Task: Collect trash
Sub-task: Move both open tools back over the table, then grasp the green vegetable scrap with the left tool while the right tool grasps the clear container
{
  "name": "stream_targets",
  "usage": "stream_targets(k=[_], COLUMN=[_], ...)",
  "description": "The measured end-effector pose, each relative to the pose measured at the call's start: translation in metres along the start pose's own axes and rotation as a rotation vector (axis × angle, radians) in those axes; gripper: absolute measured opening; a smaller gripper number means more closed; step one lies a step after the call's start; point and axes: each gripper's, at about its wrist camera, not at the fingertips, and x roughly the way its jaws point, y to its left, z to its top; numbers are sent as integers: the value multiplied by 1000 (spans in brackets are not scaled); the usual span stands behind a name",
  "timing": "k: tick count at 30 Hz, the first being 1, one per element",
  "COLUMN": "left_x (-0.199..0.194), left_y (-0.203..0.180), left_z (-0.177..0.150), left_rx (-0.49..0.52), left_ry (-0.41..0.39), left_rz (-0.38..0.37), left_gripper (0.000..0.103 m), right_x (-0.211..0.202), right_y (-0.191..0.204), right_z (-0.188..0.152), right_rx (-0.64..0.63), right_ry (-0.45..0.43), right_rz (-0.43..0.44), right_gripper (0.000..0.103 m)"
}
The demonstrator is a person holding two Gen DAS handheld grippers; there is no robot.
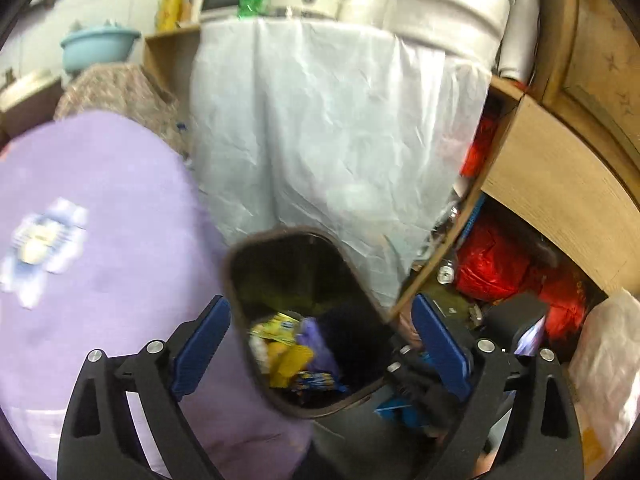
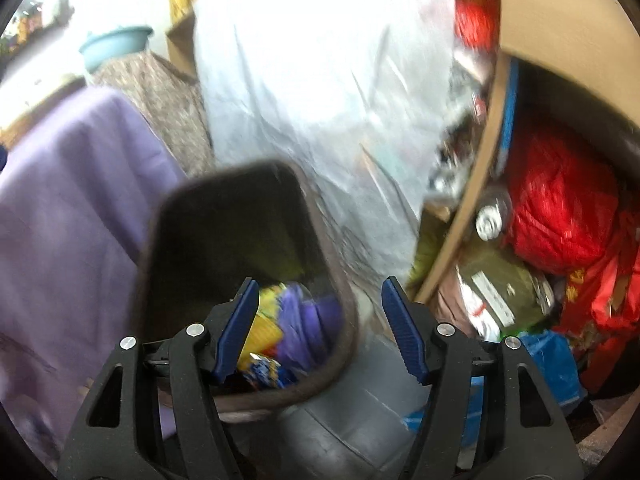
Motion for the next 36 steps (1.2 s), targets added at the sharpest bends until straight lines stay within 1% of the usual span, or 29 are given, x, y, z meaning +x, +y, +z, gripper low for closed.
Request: stream_targets(k=[1,3,5,8,12,14,16,17,19,20,21,23,25,27,29,33,36], left_x=[-9,-31,-46,-71,-96,-106,-114,-120,-122,-122,-119,-109,-101,-88,-85,-83,-79], left_y=[8,33,56,98,149,173,203,219,246,262,277,295,308,319,328,344,346], left_z=[0,-2,-5,-13,-24,-26,-26,-26,-24,-23,-21,-18,-20,-18,-19,-11,-10], left_rx=[4,-8,-32,-68,-71,-57,-35,-36,-48,-53,-46,-9,24,36,26,-32,-21], left_ry=[-10,-31,-37,-33,-9,4,13,20,48,66,85,129,156,182,192,177,185], left_rz=[21,71,115,201,333,393,474,495,499,506,531,562,568,559,541,486,454], left_gripper=[92,92,92,92,92,92,92,92,91,86,83,77,71,69,66,63,60], right_x=[-5,-19,-30,-39,-49,-55,-62,-64,-68,-71,-72,-76,-78,-81,-83,-88,-90], right_y=[3,15,31,56,106,131,156,165,183,194,200,218,234,250,264,290,309], right_z=[4,16,26,40,60,68,77,80,87,91,93,96,100,102,103,107,109], right_rx=[-5,-19,-37,-73,-164,-215,-260,-271,-298,-317,-330,-364,-389,-422,-443,-491,-541], right_ry=[-17,-58,-76,-72,-48,-43,-36,-32,-21,-18,-17,-12,-5,8,26,35,30], right_rz=[8,49,117,229,427,495,557,581,632,653,663,685,704,725,745,761,757], right_gripper=[69,72,73,74,74,74,74,74,74,74,74,74,74,74,74,74,74])
